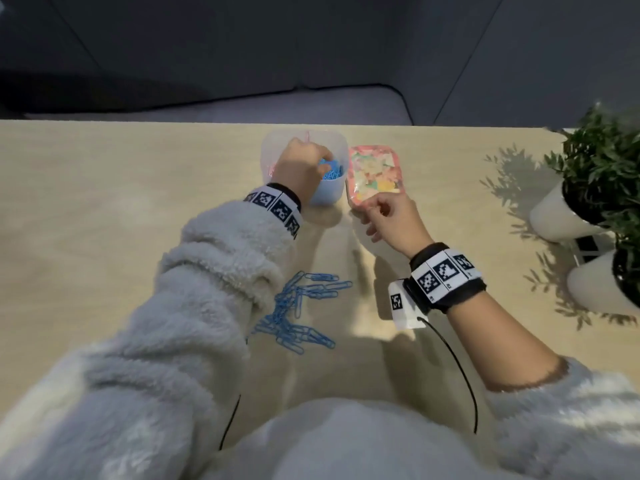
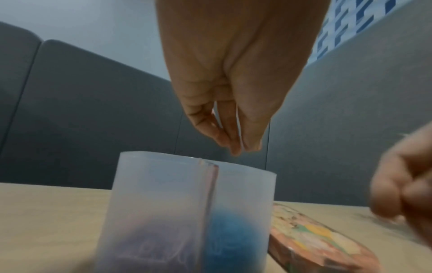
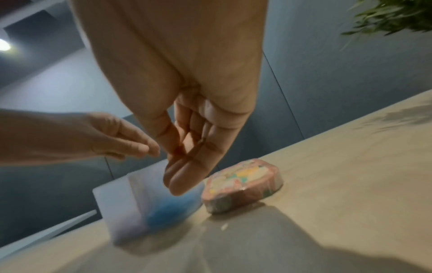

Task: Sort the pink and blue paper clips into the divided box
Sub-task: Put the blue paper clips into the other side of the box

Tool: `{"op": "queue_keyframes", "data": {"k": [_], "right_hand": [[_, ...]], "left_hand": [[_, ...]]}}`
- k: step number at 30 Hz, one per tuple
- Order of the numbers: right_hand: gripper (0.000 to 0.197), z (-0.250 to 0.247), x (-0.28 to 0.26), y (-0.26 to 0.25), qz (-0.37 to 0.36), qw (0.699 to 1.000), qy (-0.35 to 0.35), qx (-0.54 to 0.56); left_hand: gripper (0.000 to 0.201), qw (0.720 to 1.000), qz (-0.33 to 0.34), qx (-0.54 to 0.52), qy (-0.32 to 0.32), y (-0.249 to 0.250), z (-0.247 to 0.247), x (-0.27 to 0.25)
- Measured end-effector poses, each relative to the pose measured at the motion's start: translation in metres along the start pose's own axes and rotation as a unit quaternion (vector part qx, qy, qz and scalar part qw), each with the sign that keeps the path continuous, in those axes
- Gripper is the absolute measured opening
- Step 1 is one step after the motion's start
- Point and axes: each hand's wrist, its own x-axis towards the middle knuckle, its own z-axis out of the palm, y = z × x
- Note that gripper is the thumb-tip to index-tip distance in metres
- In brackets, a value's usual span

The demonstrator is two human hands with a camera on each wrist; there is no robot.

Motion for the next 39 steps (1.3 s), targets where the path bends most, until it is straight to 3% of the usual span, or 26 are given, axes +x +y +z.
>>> {"op": "queue_keyframes", "data": {"k": [3,6,10,16,21,30,34,39], "right_hand": [[0.019,0.011,-0.012,0.018,-0.022,0.993,-0.063,-0.102],[0.027,0.022,-0.028,0.028,-0.042,0.975,-0.120,-0.183],[0.050,0.040,-0.042,0.030,-0.089,0.942,-0.195,-0.259],[0.054,0.061,-0.055,0.031,-0.138,0.906,-0.210,-0.341],[0.028,0.062,-0.057,0.033,-0.155,0.902,-0.202,-0.350],[0.008,0.055,-0.063,0.044,-0.093,0.924,-0.153,-0.337],[0.006,0.058,-0.065,0.046,-0.091,0.919,-0.167,-0.345],[0.007,0.045,-0.050,0.028,-0.050,0.942,-0.185,-0.274]], "left_hand": [[0.024,0.998,0.041,0.000,0.043,-0.009,0.007,-0.032],[0.017,0.999,0.024,0.012,-0.025,-0.025,0.022,-0.070],[0.028,0.990,-0.023,0.039,-0.135,-0.044,0.042,-0.110],[0.051,0.989,-0.046,0.022,-0.141,-0.054,0.065,-0.145],[0.043,0.989,-0.061,-0.003,-0.136,-0.059,0.068,-0.153],[0.024,0.990,-0.053,0.013,-0.131,-0.052,0.069,-0.149],[0.014,0.986,-0.058,0.030,-0.152,-0.048,0.072,-0.144],[0.015,0.986,-0.019,0.057,-0.157,-0.047,0.071,-0.143]]}}
